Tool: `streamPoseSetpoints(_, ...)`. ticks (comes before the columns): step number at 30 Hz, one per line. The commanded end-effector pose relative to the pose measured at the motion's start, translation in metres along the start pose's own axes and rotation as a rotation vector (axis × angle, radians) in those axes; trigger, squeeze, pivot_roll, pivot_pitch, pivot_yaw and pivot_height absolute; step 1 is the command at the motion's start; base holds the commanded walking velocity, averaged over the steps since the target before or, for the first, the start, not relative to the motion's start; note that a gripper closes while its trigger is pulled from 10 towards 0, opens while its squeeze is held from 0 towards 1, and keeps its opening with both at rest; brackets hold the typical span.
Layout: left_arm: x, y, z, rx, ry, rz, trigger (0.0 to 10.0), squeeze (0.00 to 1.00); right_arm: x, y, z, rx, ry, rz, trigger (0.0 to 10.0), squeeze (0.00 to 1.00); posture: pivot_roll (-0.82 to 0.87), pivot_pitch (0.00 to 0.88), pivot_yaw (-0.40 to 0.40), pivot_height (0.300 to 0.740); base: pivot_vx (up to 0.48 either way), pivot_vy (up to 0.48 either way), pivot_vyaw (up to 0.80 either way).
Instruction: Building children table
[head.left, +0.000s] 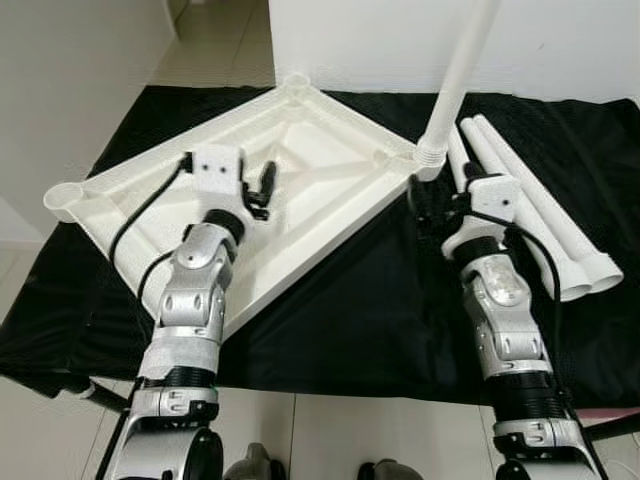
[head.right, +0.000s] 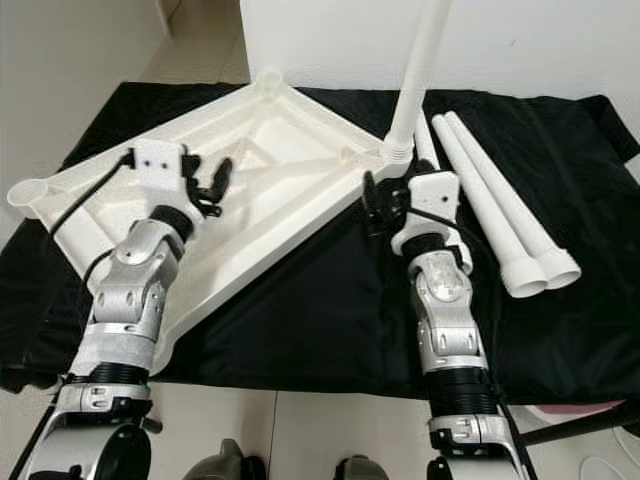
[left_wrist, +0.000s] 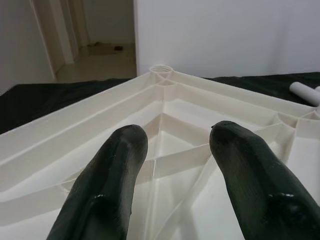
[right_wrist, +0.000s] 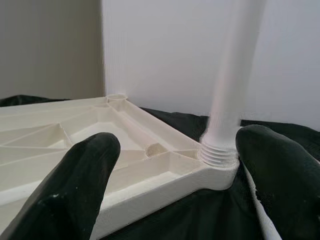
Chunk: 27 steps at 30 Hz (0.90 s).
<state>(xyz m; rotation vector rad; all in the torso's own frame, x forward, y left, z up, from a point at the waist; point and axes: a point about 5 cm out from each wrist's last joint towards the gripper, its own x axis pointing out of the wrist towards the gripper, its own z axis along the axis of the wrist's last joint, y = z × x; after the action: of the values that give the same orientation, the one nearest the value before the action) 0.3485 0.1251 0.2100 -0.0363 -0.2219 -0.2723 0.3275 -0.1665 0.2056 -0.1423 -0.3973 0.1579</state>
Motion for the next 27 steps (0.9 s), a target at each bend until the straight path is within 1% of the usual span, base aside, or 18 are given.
streamPoseSetpoints(1, 0.000, -0.008, -0.004, 0.011, 0.012, -0.035, 10.0, 0.00, -0.002, -0.005, -0.003, 0.001, 0.014, -0.016, 10.0, 0.00, -0.12, 0.082, 0.070, 0.740, 0.000, 0.000, -0.75)
streamPoseSetpoints(4, 0.000, -0.008, -0.004, 0.016, 0.013, -0.040, 10.0, 0.00, -0.002, -0.006, -0.003, 0.002, 0.018, -0.017, 10.0, 0.00, -0.12, 0.082, 0.070, 0.740, 0.000, 0.000, -0.76)
streamPoseSetpoints(10, -0.002, -0.014, -0.010, 0.053, 0.026, -0.081, 10.0, 0.00, 0.000, -0.006, -0.004, -0.003, 0.024, -0.009, 10.0, 0.00, -0.12, 0.080, 0.059, 0.740, 0.000, 0.000, -0.76)
streamPoseSetpoints(14, -0.001, -0.019, -0.012, 0.026, 0.025, -0.117, 10.0, 0.00, 0.001, -0.005, -0.004, -0.004, 0.028, -0.006, 10.0, 0.00, -0.13, 0.093, 0.042, 0.740, 0.000, 0.000, -0.75)
streamPoseSetpoints(16, -0.001, -0.019, -0.013, 0.034, 0.029, -0.117, 10.0, 0.00, 0.001, -0.005, -0.003, -0.003, 0.025, -0.002, 10.0, 0.00, -0.14, 0.100, 0.031, 0.740, 0.000, 0.000, -0.61)
streamPoseSetpoints(22, 0.002, -0.018, -0.011, 0.036, 0.017, -0.092, 10.0, 0.00, 0.001, -0.005, -0.003, -0.004, 0.021, 0.002, 10.0, 0.00, -0.14, 0.105, 0.032, 0.740, 0.000, 0.000, 0.00)
streamPoseSetpoints(27, 0.002, -0.014, -0.006, 0.046, -0.001, -0.046, 10.0, 0.00, 0.001, -0.001, -0.005, 0.015, 0.019, 0.000, 10.0, 0.00, -0.13, 0.106, 0.044, 0.740, 0.000, 0.000, 0.00)
